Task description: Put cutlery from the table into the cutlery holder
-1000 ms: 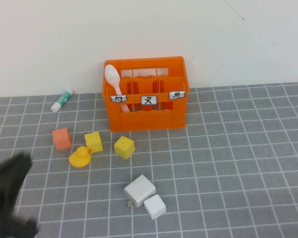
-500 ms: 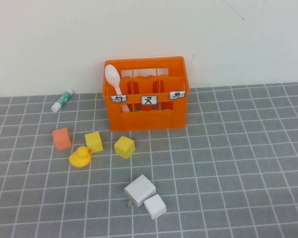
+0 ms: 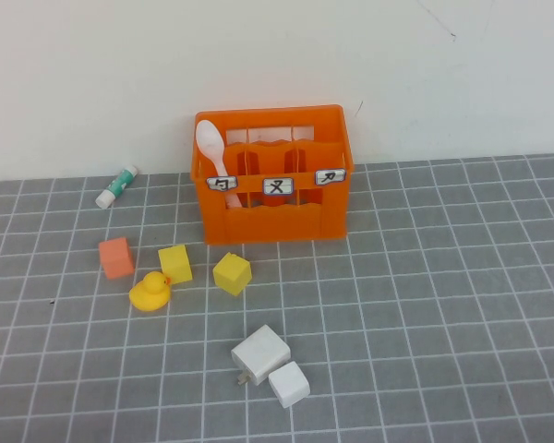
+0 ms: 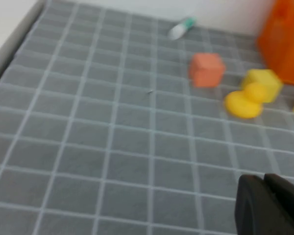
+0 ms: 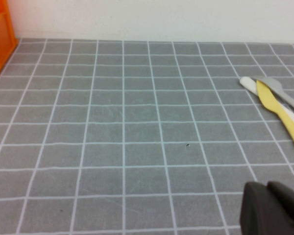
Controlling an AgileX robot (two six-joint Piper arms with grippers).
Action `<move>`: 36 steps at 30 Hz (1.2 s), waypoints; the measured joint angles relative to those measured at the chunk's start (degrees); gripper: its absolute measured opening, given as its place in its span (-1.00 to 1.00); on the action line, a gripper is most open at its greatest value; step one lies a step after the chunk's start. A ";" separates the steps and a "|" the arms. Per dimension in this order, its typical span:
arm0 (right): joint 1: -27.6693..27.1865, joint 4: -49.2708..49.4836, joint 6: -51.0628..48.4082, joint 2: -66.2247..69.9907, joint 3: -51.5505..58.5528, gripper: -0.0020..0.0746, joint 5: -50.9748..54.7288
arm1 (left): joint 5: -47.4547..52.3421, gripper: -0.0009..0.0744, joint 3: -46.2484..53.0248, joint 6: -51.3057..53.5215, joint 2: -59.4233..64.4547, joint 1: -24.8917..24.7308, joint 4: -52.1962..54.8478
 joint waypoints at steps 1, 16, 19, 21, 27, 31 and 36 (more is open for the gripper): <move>0.00 0.00 0.00 0.00 0.00 -0.95 0.00 | -0.81 -0.98 0.72 1.80 0.00 1.66 -1.44; 0.00 0.00 0.00 0.00 0.00 -0.95 0.09 | -7.64 -0.98 4.38 15.43 -0.15 6.87 -6.76; 0.00 0.00 0.00 0.00 0.00 -0.95 0.09 | -7.90 -0.98 4.38 17.87 -0.15 5.53 -6.79; 0.00 0.00 0.00 0.00 0.00 -0.95 0.09 | -8.01 -0.98 4.38 20.34 -0.15 4.28 -6.89; 0.00 0.00 0.00 0.00 0.00 -0.95 0.09 | -8.09 -0.98 4.38 24.80 -0.15 4.02 -6.89; 0.00 0.00 0.00 0.00 0.00 -0.95 0.09 | -8.13 -0.98 4.40 25.31 -0.15 4.02 -6.91; 0.00 0.00 0.00 0.00 0.00 -0.95 0.09 | -8.13 -0.98 4.40 25.34 -0.15 4.02 -7.01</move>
